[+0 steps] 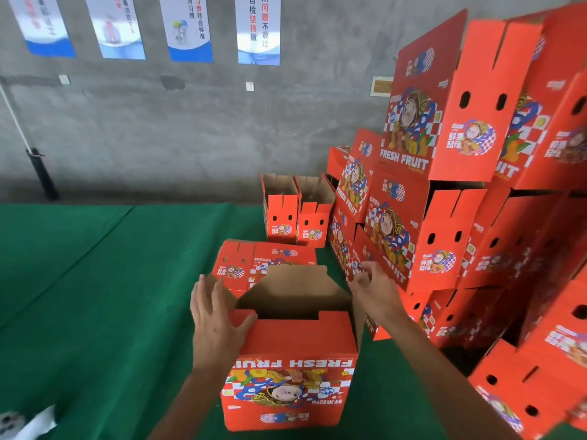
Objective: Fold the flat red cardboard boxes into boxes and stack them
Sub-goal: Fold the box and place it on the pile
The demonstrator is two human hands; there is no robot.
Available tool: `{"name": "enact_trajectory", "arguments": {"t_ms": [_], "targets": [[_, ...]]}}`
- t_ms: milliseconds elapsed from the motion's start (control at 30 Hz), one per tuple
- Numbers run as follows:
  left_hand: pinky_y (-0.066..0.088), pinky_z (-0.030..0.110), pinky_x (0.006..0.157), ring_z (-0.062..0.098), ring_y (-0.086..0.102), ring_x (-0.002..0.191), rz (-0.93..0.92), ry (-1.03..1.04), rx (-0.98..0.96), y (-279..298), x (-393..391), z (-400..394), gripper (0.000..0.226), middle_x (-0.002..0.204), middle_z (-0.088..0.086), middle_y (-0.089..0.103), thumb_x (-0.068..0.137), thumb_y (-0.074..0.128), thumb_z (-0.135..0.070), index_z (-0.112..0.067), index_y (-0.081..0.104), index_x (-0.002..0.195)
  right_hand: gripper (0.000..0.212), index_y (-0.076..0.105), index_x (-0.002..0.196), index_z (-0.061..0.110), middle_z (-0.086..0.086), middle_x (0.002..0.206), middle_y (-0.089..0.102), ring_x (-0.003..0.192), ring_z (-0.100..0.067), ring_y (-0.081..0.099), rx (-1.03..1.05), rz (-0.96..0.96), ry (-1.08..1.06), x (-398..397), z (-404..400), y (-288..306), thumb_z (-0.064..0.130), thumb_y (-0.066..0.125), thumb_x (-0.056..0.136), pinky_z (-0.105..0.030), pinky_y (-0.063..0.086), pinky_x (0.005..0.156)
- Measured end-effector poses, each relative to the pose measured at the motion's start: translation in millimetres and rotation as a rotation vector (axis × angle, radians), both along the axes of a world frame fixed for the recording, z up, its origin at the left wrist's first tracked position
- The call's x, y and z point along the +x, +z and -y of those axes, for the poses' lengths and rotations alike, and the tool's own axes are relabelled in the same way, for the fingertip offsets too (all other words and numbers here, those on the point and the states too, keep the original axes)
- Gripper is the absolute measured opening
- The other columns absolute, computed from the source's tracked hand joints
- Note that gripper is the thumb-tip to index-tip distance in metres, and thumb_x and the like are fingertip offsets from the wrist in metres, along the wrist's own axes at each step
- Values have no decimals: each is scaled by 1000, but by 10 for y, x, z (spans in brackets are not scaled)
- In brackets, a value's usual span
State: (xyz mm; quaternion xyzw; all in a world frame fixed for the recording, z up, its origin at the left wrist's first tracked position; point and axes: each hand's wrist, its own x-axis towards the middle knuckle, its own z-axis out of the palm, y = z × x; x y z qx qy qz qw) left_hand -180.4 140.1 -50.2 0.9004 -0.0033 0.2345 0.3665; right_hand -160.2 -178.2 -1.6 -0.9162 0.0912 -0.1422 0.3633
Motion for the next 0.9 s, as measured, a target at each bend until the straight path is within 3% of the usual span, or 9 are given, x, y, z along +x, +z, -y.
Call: {"name": "enact_trajectory", "arguments": {"t_ms": [67,133,233,300,400,467,567,800,900], "targets": [[41,58,113,36,24,150,154,-70,106,4,-3,79,67,163,11,26,86,77,-5,-8,48,147,25,62,123,28,17,102,65,95,-1,63,95,43,154,-82,-88,-23,38,62,100,-25,50,81],[45,58,109,40,34,142,235,-98,176,9,-31,178,59,159,15,34,85,63,16,-4,57,139,21,69,113,31,17,109,67,107,1,59,206,68,271,-160,-159,-52,43,53,105,-22,44,89],[42,44,110,37,35,143,247,-103,131,26,-72,222,74,161,9,31,78,50,29,-8,56,143,26,71,113,25,12,109,71,112,-4,60,251,134,320,-174,-151,-94,28,45,110,-23,43,96],[35,37,113,29,30,149,232,-111,42,22,-60,179,89,163,0,23,76,44,31,-18,47,151,24,68,115,28,17,114,70,116,2,59,255,175,350,-157,-145,-100,24,45,110,-14,40,97],[29,33,118,14,26,152,156,-94,-114,-1,-1,114,94,165,-5,23,81,42,26,-30,32,157,28,57,131,41,33,128,61,126,13,46,219,137,352,-123,-208,-164,37,37,111,-6,31,97],[40,33,110,6,48,134,45,-84,-224,-37,40,109,90,152,-5,46,87,49,17,-32,27,159,32,49,138,45,38,131,58,130,18,40,234,78,361,-101,-266,-265,41,32,112,-13,29,104],[49,33,92,21,66,117,-115,-23,-377,-70,65,114,85,139,-3,64,94,60,5,-31,22,161,37,44,145,34,37,134,58,135,12,42,159,65,419,-54,-325,-406,22,42,111,-22,30,114],[35,26,117,24,52,137,-71,-296,-25,-143,162,33,77,147,0,56,82,54,17,-21,53,150,52,42,147,33,33,131,61,142,5,37,153,117,403,-23,-375,-490,9,55,103,-24,22,117],[34,41,122,18,35,148,-158,-364,111,-197,167,8,60,160,-10,36,96,71,-33,-18,52,151,54,45,145,32,34,129,61,138,15,33,79,149,367,-36,-389,-493,10,62,99,-30,18,122]]}}
